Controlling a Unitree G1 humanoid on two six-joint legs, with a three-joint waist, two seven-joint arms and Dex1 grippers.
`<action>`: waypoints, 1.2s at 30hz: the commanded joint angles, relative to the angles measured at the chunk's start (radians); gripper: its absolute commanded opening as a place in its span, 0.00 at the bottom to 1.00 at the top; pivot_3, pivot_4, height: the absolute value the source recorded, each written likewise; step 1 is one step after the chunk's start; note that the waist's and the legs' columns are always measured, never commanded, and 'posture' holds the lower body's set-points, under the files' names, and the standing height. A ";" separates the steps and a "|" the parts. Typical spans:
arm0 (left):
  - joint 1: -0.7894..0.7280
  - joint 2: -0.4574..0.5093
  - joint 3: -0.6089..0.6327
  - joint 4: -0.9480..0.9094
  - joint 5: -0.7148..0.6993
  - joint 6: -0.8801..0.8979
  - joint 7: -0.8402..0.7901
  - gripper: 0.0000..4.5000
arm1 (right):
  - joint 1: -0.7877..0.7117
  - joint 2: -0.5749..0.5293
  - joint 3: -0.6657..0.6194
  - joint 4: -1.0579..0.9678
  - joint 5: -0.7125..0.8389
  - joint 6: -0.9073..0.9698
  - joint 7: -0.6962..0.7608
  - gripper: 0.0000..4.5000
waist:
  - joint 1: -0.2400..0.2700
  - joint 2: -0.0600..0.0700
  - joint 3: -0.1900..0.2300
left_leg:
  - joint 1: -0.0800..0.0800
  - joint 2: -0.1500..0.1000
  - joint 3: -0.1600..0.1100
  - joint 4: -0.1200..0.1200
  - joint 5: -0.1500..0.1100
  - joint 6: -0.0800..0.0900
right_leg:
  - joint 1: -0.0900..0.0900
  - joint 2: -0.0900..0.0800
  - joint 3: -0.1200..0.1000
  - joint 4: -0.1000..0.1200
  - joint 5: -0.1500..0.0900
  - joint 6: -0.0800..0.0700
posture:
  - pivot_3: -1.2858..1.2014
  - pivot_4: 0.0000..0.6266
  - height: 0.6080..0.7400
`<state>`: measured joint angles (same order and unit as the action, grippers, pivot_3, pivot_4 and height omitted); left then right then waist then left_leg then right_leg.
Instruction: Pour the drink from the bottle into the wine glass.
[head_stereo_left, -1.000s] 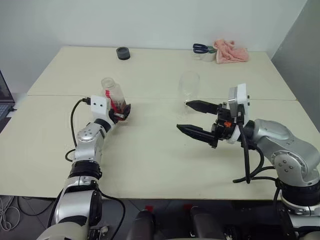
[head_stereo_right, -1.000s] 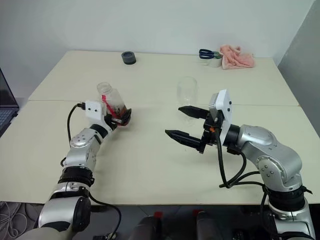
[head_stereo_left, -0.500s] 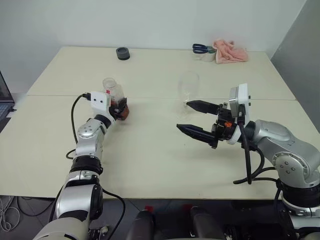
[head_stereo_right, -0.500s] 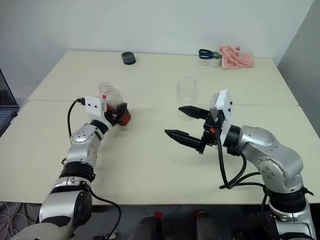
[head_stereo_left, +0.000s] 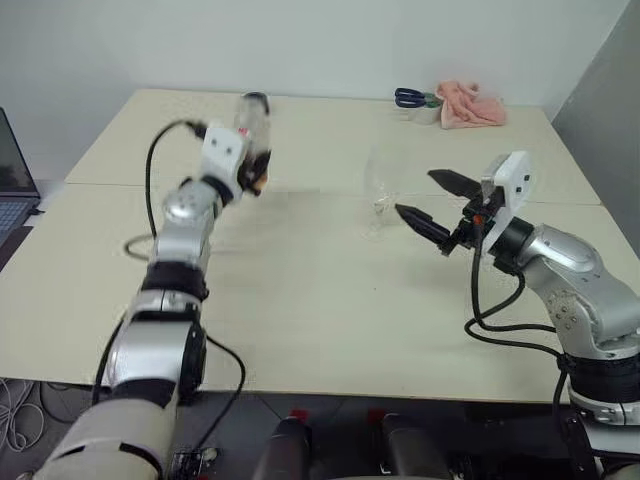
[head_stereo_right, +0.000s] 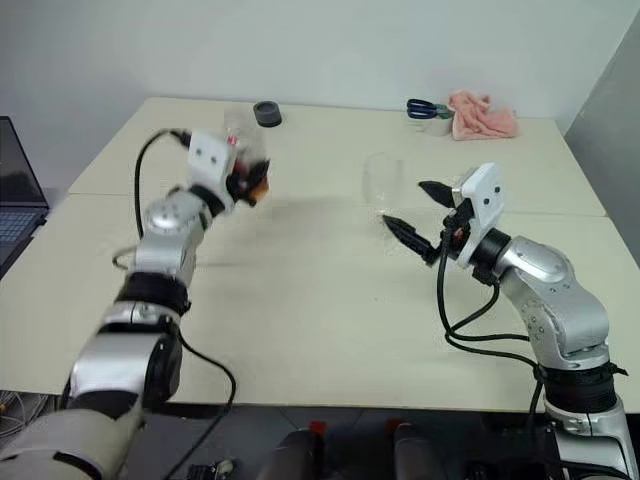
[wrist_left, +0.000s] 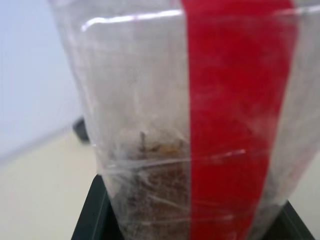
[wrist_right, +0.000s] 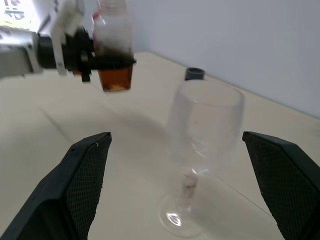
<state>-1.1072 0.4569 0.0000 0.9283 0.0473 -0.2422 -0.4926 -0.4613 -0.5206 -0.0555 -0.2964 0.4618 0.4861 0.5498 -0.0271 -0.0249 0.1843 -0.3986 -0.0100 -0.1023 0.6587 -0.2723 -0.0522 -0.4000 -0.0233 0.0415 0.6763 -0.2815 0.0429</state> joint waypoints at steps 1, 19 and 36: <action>-0.087 0.014 -0.066 0.070 0.081 -0.088 -0.020 0.36 | -0.012 0.036 -0.007 -0.013 -0.038 -0.058 -0.040 1.00 | -0.004 0.000 0.000 | -0.003 0.000 0.002 0.001 0.000 -0.001 | -0.004 -0.001 0.001 0.003 0.000 0.000 | 0.52 0.24 1.00; -0.341 -0.028 -0.322 0.311 0.410 -0.280 0.124 0.36 | -0.005 0.141 0.007 -0.062 -0.087 -0.058 -0.105 1.00 | -0.013 0.000 0.000 | -0.003 0.001 0.004 0.003 -0.001 0.003 | -0.007 0.001 0.002 0.006 0.000 0.000 | 0.52 0.24 1.00; -0.416 -0.057 -0.444 0.370 0.581 -0.289 0.269 0.36 | 0.015 0.155 0.009 -0.102 -0.087 -0.042 -0.146 1.00 | -0.013 0.000 0.000 | -0.003 0.001 0.004 0.003 -0.001 0.003 | -0.007 0.001 0.002 0.006 0.000 0.000 | 0.52 0.24 1.00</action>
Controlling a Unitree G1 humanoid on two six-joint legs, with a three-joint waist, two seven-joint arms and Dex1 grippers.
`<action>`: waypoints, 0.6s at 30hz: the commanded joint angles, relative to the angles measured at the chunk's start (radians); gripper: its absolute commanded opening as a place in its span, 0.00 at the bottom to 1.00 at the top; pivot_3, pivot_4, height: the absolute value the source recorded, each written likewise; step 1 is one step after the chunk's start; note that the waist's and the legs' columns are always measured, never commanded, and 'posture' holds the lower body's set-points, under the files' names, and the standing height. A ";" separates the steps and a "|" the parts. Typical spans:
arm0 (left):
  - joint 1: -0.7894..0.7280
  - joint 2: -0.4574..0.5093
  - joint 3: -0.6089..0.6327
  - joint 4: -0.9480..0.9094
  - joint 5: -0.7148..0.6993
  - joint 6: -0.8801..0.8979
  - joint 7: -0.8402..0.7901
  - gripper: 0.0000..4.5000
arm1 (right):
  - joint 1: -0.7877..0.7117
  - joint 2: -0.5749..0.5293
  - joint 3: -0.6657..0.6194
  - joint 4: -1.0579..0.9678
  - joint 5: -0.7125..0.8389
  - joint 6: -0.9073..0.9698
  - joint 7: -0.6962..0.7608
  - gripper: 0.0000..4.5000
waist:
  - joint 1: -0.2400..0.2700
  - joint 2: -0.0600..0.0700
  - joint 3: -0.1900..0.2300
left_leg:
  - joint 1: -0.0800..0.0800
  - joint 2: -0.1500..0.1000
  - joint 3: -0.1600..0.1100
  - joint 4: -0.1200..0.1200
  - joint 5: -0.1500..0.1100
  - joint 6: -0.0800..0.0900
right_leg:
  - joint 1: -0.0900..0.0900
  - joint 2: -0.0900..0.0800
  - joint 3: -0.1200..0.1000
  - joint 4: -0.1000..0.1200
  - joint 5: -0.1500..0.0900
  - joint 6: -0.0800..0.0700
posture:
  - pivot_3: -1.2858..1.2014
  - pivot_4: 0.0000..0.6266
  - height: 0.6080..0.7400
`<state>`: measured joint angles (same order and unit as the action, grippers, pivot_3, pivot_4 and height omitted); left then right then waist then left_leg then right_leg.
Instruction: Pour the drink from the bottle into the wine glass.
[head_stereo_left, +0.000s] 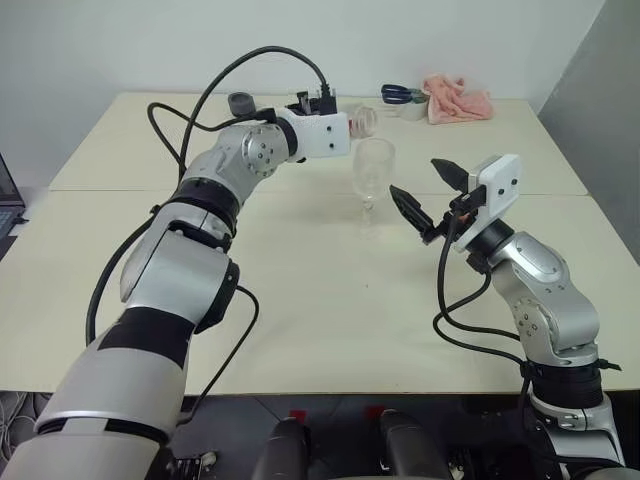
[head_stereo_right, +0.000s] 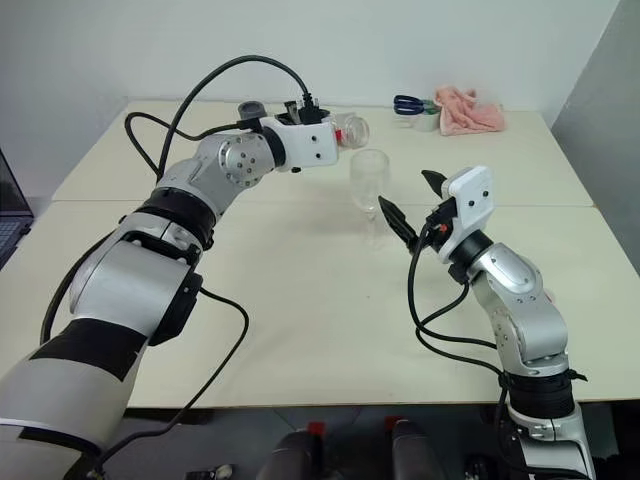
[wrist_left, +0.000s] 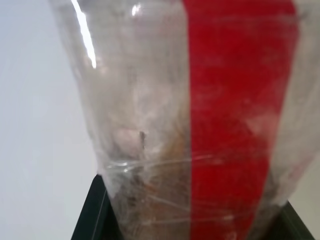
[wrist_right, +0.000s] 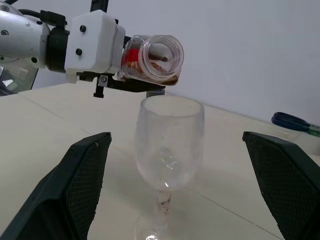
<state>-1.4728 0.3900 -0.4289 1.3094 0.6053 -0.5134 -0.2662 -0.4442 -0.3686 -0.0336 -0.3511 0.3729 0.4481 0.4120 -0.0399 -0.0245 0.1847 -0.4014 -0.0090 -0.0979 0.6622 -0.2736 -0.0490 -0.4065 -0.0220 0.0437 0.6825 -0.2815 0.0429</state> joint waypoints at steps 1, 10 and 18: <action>-0.054 0.011 -0.020 -0.009 0.030 -0.018 0.048 0.36 | -0.002 0.003 -0.013 -0.047 0.002 -0.004 -0.009 1.00 | 0.000 0.000 0.000 | 0.000 0.000 0.000 0.000 0.000 0.000 | 0.000 0.000 0.000 0.000 0.000 0.000 | 0.52 0.24 1.00; -0.081 0.018 -0.077 0.005 0.100 -0.023 0.109 0.36 | -0.005 0.005 -0.013 -0.046 0.005 -0.003 -0.015 1.00 | 0.000 0.000 0.000 | 0.000 0.000 0.000 0.000 0.000 0.000 | 0.000 0.000 0.000 0.000 0.000 0.000 | 0.52 0.24 1.00; -0.096 0.021 -0.114 0.011 0.148 -0.025 0.154 0.36 | -0.003 0.015 -0.007 -0.052 0.004 0.000 -0.024 1.00 | 0.000 0.000 0.000 | 0.000 0.000 0.000 0.000 0.000 0.000 | 0.000 0.000 0.000 0.001 0.000 0.000 | 0.52 0.24 1.00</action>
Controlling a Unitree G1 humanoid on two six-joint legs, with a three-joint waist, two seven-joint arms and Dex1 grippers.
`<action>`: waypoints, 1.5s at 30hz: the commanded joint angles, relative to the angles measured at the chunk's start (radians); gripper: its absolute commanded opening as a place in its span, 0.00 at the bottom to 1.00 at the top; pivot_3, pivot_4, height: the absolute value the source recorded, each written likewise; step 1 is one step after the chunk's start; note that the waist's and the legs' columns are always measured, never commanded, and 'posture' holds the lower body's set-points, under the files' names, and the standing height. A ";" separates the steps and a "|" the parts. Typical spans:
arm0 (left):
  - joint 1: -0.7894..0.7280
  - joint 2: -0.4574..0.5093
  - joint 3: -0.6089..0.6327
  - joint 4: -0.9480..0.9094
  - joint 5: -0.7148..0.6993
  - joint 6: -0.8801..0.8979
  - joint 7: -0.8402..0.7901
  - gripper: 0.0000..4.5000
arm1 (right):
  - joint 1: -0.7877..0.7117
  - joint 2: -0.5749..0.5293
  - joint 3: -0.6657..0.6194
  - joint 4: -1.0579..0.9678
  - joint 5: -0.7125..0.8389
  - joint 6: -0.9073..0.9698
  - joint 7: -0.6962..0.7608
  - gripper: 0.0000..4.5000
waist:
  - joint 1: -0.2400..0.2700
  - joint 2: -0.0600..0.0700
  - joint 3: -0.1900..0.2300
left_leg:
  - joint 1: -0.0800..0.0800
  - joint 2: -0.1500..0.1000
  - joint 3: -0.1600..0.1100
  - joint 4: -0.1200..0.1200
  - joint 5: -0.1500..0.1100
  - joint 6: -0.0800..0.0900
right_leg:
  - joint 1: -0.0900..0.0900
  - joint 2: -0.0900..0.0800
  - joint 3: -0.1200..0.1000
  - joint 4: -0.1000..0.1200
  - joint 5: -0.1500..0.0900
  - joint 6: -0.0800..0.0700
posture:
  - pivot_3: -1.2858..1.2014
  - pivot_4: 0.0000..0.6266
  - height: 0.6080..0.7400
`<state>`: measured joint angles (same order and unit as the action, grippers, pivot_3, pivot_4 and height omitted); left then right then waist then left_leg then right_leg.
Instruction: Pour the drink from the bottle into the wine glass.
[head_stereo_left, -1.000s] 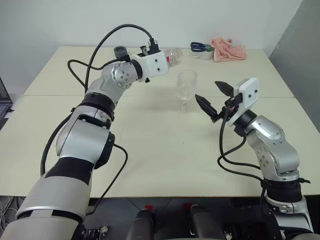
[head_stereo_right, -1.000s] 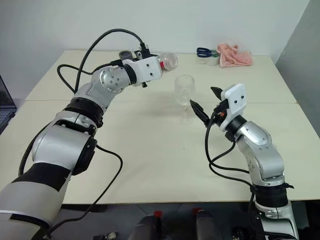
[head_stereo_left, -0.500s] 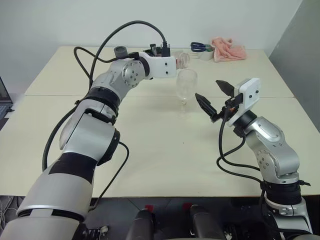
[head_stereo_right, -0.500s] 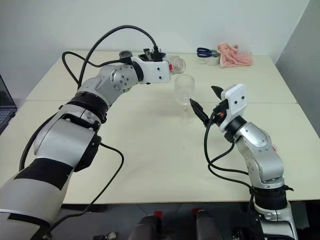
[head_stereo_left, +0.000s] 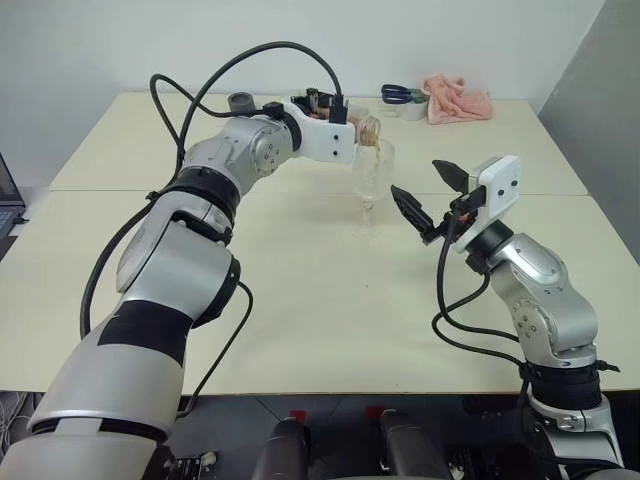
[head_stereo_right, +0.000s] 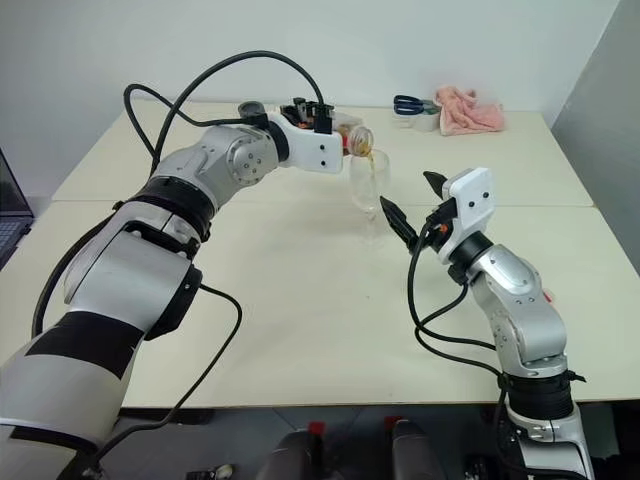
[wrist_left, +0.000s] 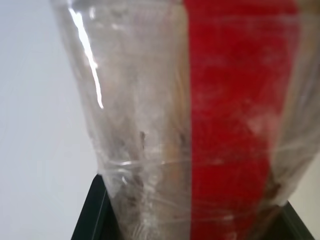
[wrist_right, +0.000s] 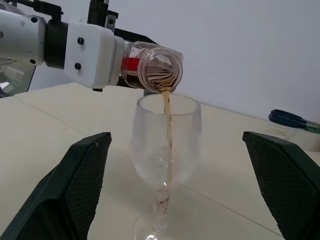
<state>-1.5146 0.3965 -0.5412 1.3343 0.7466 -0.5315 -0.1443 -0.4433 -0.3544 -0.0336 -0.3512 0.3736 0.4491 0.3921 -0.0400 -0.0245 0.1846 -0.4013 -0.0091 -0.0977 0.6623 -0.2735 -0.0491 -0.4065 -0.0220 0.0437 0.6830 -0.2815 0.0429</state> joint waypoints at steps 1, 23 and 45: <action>-0.055 0.016 -0.004 -0.013 0.009 -0.008 0.035 0.36 | -0.004 0.001 -0.007 -0.052 0.003 0.000 -0.005 1.00 | 0.000 0.000 0.000 | 0.000 0.000 0.000 0.000 0.000 0.000 | 0.000 0.000 0.000 0.000 0.000 0.000 | 0.52 0.24 1.00; -0.085 0.025 -0.035 -0.006 0.049 0.005 0.056 0.36 | -0.017 0.015 -0.007 -0.038 -0.003 -0.008 -0.006 1.00 | 0.000 0.000 0.000 | 0.000 0.000 0.000 0.001 0.000 0.000 | 0.000 0.000 0.000 0.002 0.000 0.000 | 0.52 0.24 1.00; -0.106 0.027 -0.054 0.002 0.078 0.017 0.068 0.36 | -0.027 0.015 -0.010 -0.031 0.000 -0.008 -0.002 1.00 | 0.000 0.000 0.000 | 0.001 0.000 0.000 0.003 0.000 0.000 | -0.001 0.000 0.001 0.007 0.000 0.000 | 0.52 0.24 1.00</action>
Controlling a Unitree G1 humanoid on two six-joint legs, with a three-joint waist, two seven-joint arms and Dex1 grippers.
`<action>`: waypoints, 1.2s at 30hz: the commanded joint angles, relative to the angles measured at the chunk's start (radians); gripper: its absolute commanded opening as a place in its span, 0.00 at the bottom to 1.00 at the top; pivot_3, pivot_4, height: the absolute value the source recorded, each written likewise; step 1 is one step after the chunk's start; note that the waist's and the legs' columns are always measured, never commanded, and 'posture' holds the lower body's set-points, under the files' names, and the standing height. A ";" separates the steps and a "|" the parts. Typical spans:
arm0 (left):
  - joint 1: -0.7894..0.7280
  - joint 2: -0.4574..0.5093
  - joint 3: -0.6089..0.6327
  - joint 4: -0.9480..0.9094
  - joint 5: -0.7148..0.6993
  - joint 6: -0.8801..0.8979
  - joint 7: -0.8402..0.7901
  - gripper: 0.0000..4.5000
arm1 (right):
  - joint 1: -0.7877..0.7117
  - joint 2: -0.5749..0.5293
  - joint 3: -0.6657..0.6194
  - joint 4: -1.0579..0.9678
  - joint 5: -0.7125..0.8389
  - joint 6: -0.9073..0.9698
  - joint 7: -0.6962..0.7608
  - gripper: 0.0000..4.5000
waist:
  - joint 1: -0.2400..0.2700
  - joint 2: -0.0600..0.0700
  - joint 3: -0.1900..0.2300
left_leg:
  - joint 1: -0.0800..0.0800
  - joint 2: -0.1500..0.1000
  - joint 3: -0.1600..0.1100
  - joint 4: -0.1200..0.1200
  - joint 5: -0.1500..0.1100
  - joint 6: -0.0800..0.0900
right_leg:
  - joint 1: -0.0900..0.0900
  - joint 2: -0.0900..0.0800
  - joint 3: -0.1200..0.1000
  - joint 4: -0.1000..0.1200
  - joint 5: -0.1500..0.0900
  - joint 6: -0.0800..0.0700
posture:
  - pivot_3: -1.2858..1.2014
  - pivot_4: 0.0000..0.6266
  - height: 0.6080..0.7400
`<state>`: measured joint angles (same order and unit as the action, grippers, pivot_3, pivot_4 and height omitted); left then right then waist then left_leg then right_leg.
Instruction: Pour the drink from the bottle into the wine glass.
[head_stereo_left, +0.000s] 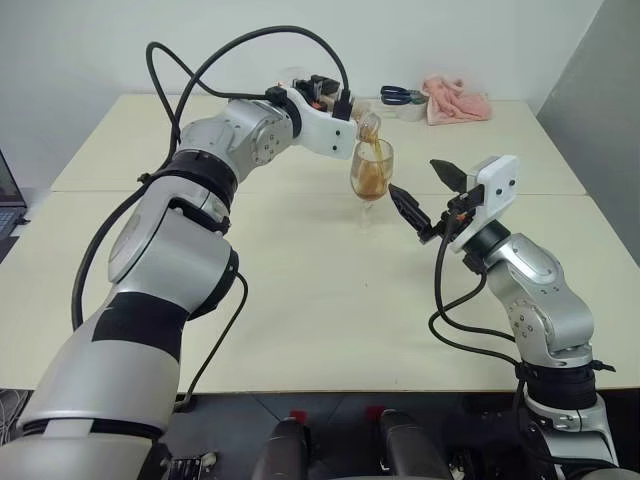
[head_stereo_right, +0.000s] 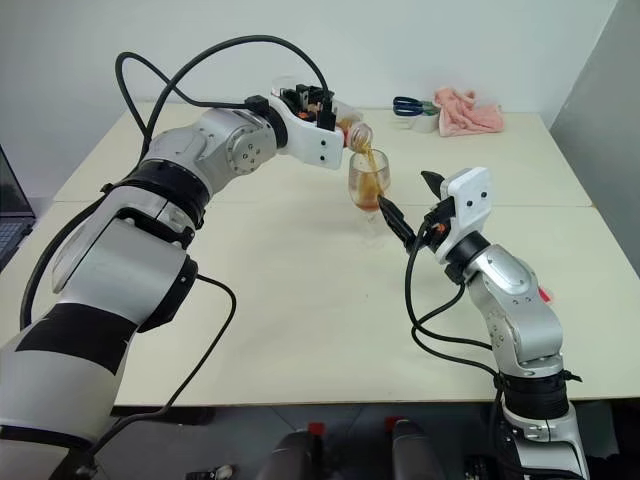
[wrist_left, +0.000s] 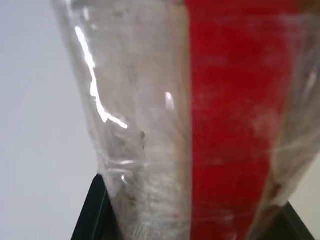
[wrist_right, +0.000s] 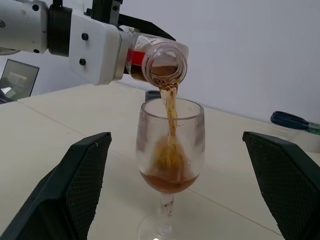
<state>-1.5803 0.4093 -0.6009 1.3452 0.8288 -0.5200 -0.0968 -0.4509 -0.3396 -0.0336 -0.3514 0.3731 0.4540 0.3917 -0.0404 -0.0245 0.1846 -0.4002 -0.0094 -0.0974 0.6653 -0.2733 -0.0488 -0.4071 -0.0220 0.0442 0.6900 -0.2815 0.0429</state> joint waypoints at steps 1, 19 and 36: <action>-0.040 0.015 0.006 -0.009 -0.005 0.005 0.020 0.36 | -0.019 0.001 -0.010 -0.031 0.001 -0.013 -0.002 1.00 | 0.000 0.000 0.000 | 0.000 0.000 0.000 0.000 0.000 0.000 | 0.000 0.000 0.000 0.000 0.000 0.000 | 0.52 0.24 1.00; 0.003 -0.007 0.127 -0.012 -0.154 0.020 -0.121 0.36 | -0.019 0.002 -0.006 -0.034 0.003 -0.010 0.000 1.00 | 0.000 0.000 0.000 | 0.000 0.000 0.000 0.000 0.000 0.000 | 0.000 0.000 0.000 0.001 0.000 0.000 | 0.52 0.24 1.00; 0.150 -0.089 0.683 -0.140 -0.771 0.272 -0.390 0.36 | 0.009 -0.045 0.056 -0.085 0.065 -0.013 0.179 1.00 | -0.018 0.000 0.000 | 0.001 0.000 -0.001 0.005 0.000 0.000 | 0.000 0.000 0.000 0.007 0.000 0.000 | 0.52 0.24 1.00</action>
<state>-1.4368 0.3094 0.0371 1.2546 0.1129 -0.2683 -0.5155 -0.4469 -0.3695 0.0199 -0.3908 0.4183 0.4539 0.5308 -0.0581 -0.0245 0.1846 -0.3991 -0.0090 -0.0984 0.6708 -0.2728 -0.0488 -0.4074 -0.0218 0.0443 0.6976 -0.2815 0.0428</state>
